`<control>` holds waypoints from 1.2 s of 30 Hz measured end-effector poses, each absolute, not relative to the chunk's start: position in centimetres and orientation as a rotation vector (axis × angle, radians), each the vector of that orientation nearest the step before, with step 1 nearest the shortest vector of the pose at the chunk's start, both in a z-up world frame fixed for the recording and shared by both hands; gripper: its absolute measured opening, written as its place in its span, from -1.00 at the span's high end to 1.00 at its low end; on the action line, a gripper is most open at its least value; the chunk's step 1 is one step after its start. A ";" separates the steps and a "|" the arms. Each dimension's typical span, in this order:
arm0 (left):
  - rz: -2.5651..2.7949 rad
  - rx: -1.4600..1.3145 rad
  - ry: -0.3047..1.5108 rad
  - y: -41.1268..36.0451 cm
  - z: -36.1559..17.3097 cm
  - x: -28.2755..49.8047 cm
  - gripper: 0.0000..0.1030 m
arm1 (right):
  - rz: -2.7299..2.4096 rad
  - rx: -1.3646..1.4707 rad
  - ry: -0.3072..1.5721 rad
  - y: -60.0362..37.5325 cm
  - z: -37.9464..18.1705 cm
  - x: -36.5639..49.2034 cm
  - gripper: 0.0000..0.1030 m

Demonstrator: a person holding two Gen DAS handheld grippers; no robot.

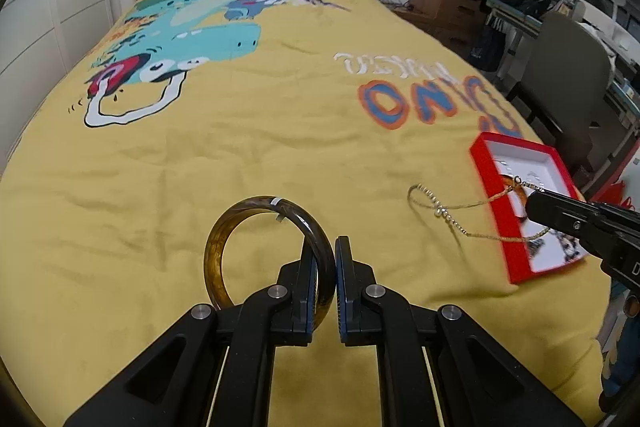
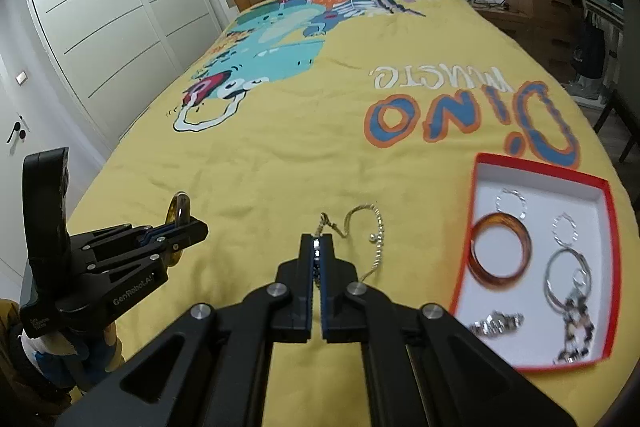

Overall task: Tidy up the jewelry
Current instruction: 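Carry the dark bangle and silver chain into the red box and open both tools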

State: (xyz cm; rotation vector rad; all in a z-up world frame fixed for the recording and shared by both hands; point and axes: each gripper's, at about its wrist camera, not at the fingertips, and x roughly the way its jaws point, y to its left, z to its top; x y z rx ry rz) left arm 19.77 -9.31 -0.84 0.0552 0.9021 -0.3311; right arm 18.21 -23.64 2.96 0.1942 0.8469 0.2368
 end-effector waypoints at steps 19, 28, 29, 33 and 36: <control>-0.366 0.082 0.769 -9.9 5.3 11.1 0.83 | 0.209 0.187 0.755 -23.7 8.0 8.9 0.96; -0.376 0.111 0.733 -10.7 6.8 8.6 0.83 | 0.196 0.196 0.716 -25.0 9.2 5.5 0.96; -0.379 0.116 0.729 -11.1 7.0 8.4 0.83 | 0.194 0.197 0.713 -25.2 9.3 5.3 0.96; -0.396 0.133 0.721 -12.4 7.4 7.8 0.83 | 0.181 0.202 0.695 -26.8 9.9 4.4 0.96; -0.419 0.137 0.731 -13.8 7.5 7.9 0.83 | 0.167 0.202 0.684 -28.1 10.3 4.3 0.96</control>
